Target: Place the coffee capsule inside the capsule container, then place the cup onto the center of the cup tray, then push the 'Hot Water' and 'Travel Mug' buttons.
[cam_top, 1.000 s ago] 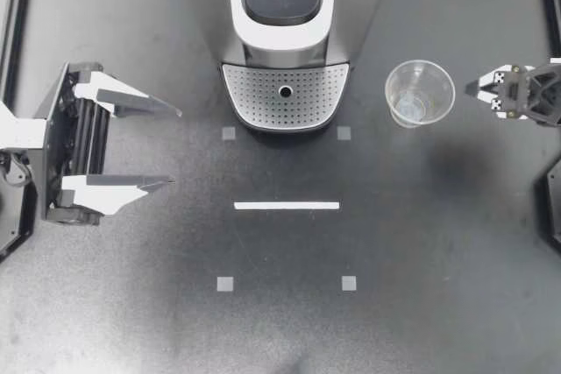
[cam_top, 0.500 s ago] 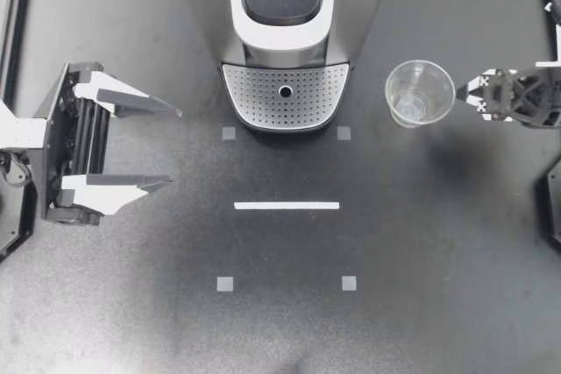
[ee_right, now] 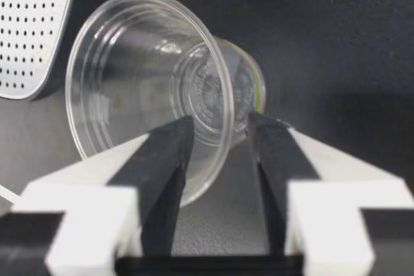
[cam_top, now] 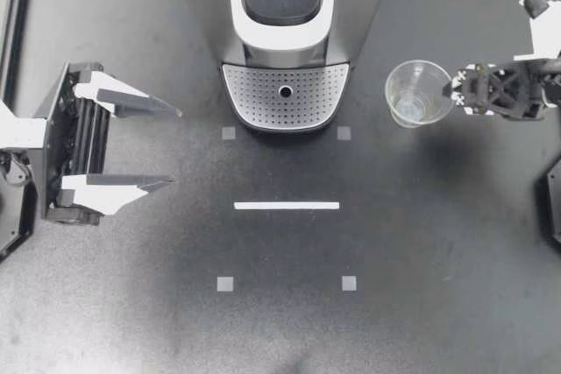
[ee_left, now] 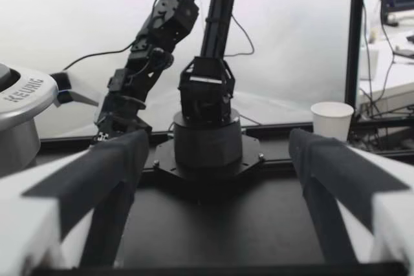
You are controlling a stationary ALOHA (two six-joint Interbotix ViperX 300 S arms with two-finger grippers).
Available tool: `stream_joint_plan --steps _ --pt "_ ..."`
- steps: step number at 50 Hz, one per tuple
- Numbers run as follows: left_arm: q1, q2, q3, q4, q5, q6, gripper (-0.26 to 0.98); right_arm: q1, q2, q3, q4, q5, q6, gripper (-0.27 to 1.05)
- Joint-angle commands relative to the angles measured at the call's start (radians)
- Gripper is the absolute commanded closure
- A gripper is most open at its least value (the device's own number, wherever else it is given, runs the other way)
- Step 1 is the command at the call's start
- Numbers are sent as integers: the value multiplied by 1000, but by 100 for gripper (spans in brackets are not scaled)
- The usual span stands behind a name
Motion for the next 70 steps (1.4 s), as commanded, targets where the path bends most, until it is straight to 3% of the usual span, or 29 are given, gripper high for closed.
stream_joint_plan --steps 1,16,22,46,70 --pt "-2 -5 -17 -2 -3 -2 -15 -5 6 -29 2 2 -3 36" --pt "-2 -5 -15 -2 -5 -2 -15 -3 -11 -38 3 25 2 65" --pt "-2 -5 -15 -2 -5 -2 -15 43 -25 -63 6 18 17 73" --pt "-2 -9 -6 -2 -5 0 -15 199 92 -198 18 -199 196 73" --pt "-2 -17 3 -2 -5 -6 -15 216 318 -387 2 -219 193 73"
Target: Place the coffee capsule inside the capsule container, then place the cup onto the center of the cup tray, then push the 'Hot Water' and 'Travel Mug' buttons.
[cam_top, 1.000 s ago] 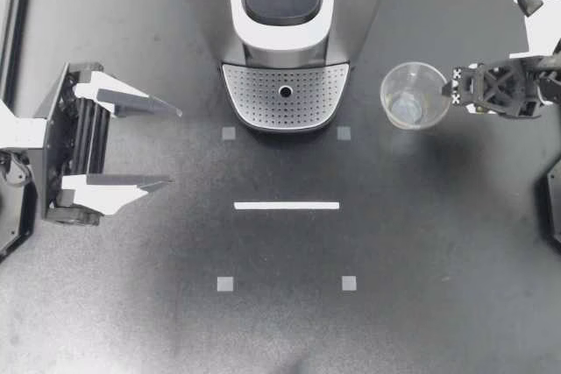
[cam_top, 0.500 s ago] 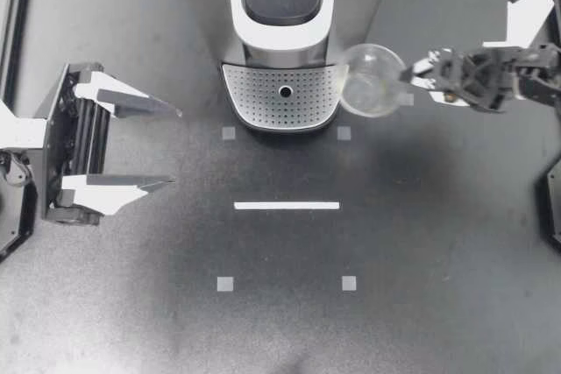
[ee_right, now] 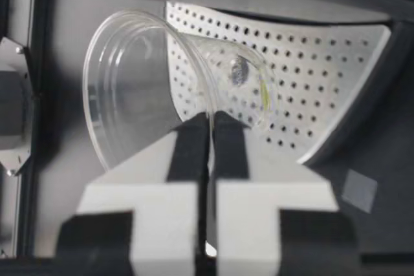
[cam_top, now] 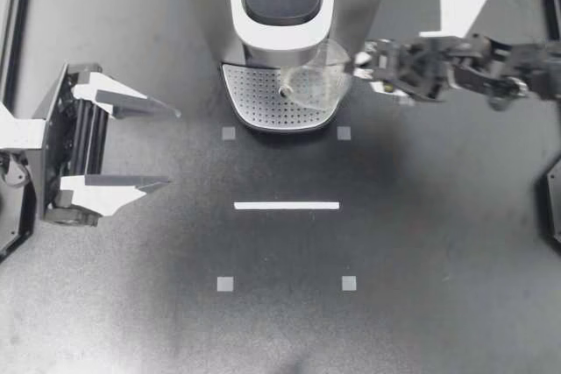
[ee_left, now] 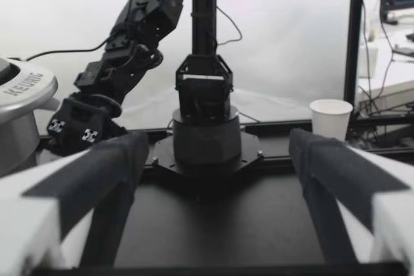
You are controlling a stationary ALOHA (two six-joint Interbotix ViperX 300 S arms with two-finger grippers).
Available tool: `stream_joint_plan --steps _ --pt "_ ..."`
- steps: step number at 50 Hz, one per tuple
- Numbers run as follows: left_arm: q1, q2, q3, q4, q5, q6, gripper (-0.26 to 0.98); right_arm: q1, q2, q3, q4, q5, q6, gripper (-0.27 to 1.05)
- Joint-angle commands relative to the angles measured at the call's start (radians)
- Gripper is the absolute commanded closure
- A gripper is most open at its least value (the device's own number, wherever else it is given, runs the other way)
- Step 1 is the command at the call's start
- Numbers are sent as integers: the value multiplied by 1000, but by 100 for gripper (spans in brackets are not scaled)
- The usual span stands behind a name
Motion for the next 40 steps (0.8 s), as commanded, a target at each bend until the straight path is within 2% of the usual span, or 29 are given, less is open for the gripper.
stream_joint_plan --steps 1,23,40 --pt "-2 -11 -9 -3 -5 -2 -15 9 17 -46 -3 -11 -2 73" --pt "-2 -17 -8 -2 2 2 -15 11 84 -103 -3 0 5 73" --pt "-2 -17 -8 -3 5 0 -15 12 100 -103 -2 3 5 68"
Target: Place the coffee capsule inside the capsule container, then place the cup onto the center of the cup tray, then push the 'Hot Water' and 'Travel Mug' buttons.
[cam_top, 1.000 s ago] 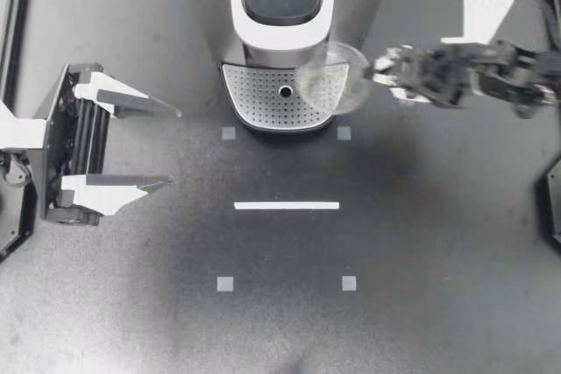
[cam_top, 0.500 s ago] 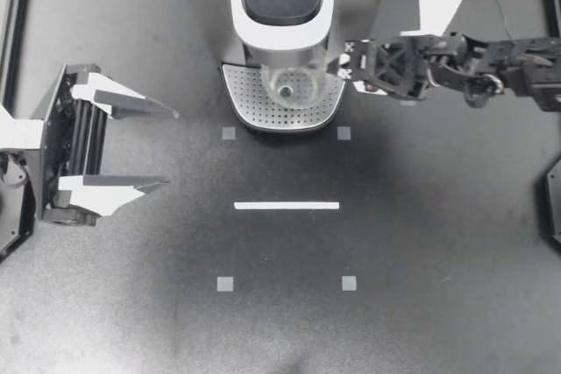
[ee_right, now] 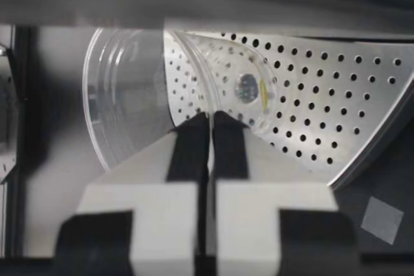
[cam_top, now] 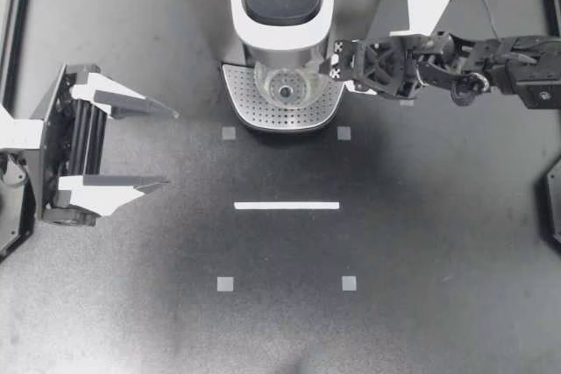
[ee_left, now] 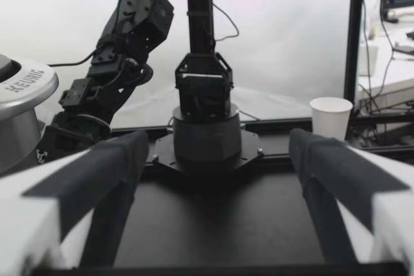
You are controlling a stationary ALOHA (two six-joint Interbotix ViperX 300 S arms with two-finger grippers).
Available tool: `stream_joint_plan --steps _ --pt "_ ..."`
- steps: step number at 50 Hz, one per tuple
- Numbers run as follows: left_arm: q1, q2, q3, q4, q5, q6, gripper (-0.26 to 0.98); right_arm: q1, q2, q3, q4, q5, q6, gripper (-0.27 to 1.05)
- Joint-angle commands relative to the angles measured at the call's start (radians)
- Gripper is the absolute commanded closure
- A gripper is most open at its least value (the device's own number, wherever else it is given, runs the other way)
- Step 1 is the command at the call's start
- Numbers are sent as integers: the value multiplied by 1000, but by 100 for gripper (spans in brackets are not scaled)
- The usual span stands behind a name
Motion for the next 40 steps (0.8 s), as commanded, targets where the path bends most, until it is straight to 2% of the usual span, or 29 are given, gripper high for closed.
stream_joint_plan --steps 1,21,26,33,40 --pt "-2 -8 -11 -2 -5 0 -15 2 -6 -23 0 -3 -2 67" --pt "0 -6 -12 -2 -5 0 -11 3 -2 -28 0 2 -2 32" --pt "-2 -8 -12 -2 -5 2 -3 2 -9 -28 0 3 -3 28" --pt "-2 -6 -11 -2 3 2 11 2 -44 -12 -12 32 -14 28" --pt "-2 2 -11 -2 38 2 22 9 -126 20 -112 92 -55 27"
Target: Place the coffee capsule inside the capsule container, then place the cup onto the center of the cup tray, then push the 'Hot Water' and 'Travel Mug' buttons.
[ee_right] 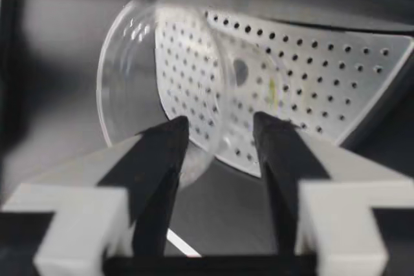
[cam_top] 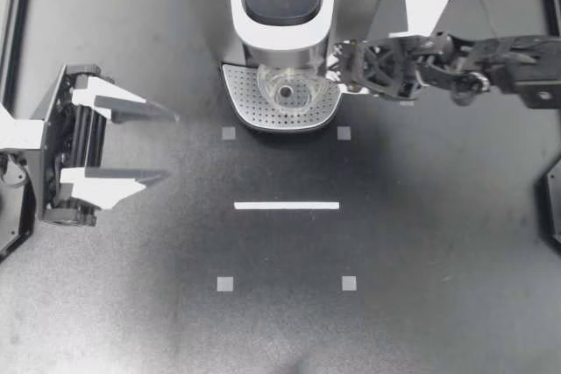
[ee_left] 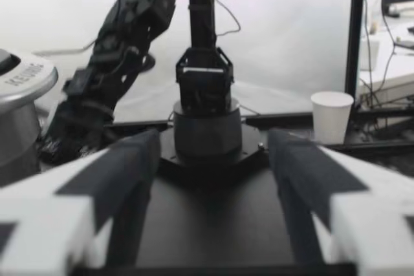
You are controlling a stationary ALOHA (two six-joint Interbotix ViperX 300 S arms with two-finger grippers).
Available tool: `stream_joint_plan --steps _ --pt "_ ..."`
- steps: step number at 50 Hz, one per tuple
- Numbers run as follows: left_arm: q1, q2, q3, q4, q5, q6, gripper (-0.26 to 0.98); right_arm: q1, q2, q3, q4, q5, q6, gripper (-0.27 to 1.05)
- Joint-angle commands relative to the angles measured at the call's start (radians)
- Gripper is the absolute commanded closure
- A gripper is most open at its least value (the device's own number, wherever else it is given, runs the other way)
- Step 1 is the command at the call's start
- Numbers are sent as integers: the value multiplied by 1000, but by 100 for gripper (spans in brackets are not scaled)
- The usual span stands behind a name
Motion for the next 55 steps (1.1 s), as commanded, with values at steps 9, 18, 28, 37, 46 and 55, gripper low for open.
stream_joint_plan --steps 9,18,28,37,46,55 --pt "-2 21 -18 -21 100 -6 29 61 -172 25 -190 38 -86 28" --pt "-2 21 -28 -140 137 -9 31 170 -249 40 -365 -51 -238 28" --pt "-2 17 -49 -158 140 -8 31 219 -313 103 -423 -276 -388 28" --pt "-2 15 -60 -147 141 -2 31 219 -388 186 -426 -495 -449 28" --pt "0 2 -67 -147 141 -3 31 219 -445 232 -426 -592 -491 28" --pt "-3 -3 -83 -143 141 0 31 219 -451 233 -426 -600 -508 28"
